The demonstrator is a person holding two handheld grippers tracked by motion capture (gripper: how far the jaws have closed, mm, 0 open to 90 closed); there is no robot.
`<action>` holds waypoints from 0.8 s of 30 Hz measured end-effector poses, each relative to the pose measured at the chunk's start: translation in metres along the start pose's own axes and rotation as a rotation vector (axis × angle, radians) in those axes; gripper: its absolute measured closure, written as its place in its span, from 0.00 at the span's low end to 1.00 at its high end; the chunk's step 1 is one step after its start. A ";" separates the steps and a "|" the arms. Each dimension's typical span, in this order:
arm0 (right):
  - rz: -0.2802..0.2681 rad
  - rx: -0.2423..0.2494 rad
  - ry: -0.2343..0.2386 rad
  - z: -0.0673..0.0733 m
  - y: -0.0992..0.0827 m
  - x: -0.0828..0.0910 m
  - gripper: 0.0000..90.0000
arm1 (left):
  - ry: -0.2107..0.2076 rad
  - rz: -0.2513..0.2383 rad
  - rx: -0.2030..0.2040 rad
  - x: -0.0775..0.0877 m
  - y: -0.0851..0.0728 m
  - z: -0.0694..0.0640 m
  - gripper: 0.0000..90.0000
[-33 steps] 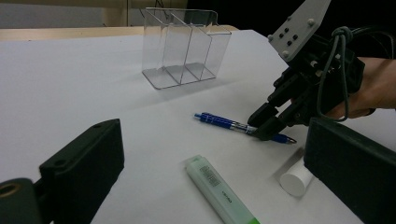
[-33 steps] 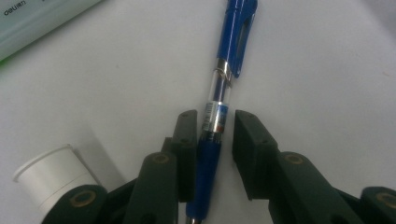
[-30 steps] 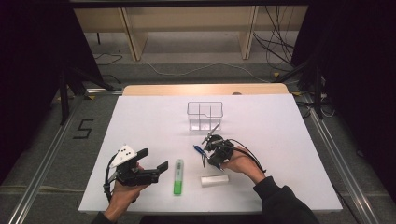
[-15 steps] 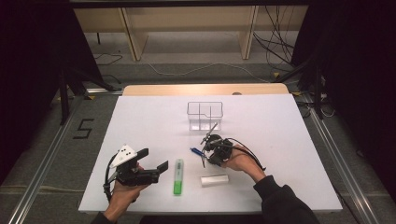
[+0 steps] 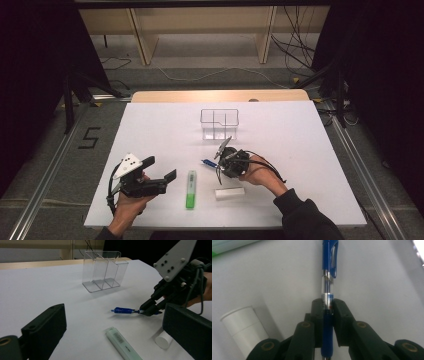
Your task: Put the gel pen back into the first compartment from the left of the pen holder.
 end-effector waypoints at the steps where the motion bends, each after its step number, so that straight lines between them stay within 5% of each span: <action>1: -0.013 0.023 -0.013 0.000 -0.001 0.002 0.89 | 0.000 0.001 0.005 0.000 0.001 0.001 0.05; 6: -0.094 0.097 -0.075 0.006 -0.003 0.016 0.89 | -0.029 0.058 0.014 -0.002 0.005 0.000 0.05; 15: -0.195 0.294 -0.210 0.026 -0.014 0.037 0.89 | -0.099 0.172 -0.044 -0.011 0.027 -0.008 0.07; 24: -0.262 0.482 -0.348 0.041 -0.025 0.048 0.89 | -0.172 0.426 -0.083 -0.040 0.040 -0.013 0.12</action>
Point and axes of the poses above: each handheld gripper's, and its own axes: x roughly backward along the jaws, y roughly out of its top, z roughly to its left, the point moved 3 cm from there along -x, roughly forward along the jaws, and after that the axes turned 7 degrees about -y, right-handed, at the moved point
